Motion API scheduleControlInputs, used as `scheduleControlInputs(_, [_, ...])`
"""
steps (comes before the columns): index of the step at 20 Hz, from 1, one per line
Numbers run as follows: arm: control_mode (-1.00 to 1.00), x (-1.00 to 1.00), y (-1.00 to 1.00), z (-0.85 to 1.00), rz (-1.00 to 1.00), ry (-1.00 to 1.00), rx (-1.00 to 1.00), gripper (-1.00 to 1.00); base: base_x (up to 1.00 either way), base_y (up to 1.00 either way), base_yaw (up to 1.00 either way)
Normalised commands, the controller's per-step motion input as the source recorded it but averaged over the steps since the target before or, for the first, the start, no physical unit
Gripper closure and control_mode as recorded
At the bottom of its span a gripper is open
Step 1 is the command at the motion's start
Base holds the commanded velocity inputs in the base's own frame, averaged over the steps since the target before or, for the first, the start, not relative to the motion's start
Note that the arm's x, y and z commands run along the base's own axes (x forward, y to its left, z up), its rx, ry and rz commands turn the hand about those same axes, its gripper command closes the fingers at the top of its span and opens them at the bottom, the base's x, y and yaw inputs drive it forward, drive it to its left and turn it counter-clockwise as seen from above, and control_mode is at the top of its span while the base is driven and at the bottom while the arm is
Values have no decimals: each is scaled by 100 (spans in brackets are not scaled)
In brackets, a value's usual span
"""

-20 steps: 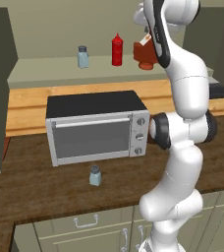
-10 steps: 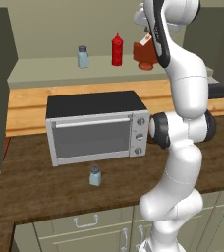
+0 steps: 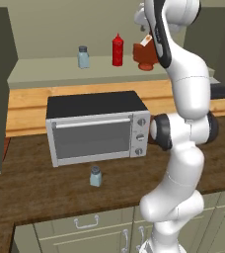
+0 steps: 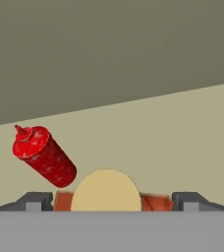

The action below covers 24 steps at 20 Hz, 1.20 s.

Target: Put the shaker and condiment bottle from the counter next to their counterparts in the cabinet.

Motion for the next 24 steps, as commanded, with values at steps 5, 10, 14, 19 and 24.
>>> scheduleControlInputs(5, [-100,9,4,0,0,0,0,-100,0,0,0])
scheduleControlInputs(10, [-100,-38,14,10,0,-3,1,-100,0,0,0])
scheduleControlInputs(14, [-100,-42,13,6,0,-6,0,-100,0,0,0])
scheduleControlInputs(19, [-100,-57,11,0,0,-8,0,-100,0,0,0])
scheduleControlInputs(24, [-100,-99,20,-36,0,-20,0,-100,0,0,0])
